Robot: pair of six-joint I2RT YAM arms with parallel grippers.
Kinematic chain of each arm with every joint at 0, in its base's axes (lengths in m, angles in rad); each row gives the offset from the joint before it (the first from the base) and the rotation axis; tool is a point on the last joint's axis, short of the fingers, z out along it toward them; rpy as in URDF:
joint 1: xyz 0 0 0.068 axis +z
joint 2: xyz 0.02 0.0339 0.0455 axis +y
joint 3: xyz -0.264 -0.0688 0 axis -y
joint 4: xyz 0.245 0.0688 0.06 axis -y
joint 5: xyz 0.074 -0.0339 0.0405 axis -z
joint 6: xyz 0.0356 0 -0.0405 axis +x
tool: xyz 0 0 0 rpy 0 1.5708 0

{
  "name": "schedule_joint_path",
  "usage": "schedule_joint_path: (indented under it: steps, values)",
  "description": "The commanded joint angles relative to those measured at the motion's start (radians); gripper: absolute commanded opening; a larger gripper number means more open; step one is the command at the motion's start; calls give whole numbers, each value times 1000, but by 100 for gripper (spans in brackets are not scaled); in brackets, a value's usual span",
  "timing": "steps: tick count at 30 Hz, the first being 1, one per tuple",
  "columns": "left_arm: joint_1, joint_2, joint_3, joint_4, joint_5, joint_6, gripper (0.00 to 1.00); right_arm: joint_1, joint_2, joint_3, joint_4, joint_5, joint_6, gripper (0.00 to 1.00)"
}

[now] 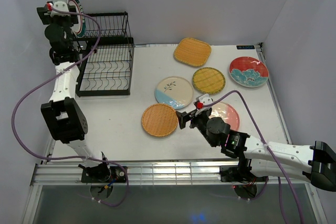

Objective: Load the plates into the dish rack
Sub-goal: Pick up the plate at the center of the board.

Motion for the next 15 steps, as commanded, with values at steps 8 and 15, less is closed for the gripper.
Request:
schedule_joint_path:
  steps: [8, 15]
  values:
    - [4, -336, -232, -271, 185, -147, 93, -16, -9, 37, -24, -62, 28, 94]
    - [4, -543, -491, -316, 297, -305, 98, -21, 17, 66, -68, -102, 36, 94]
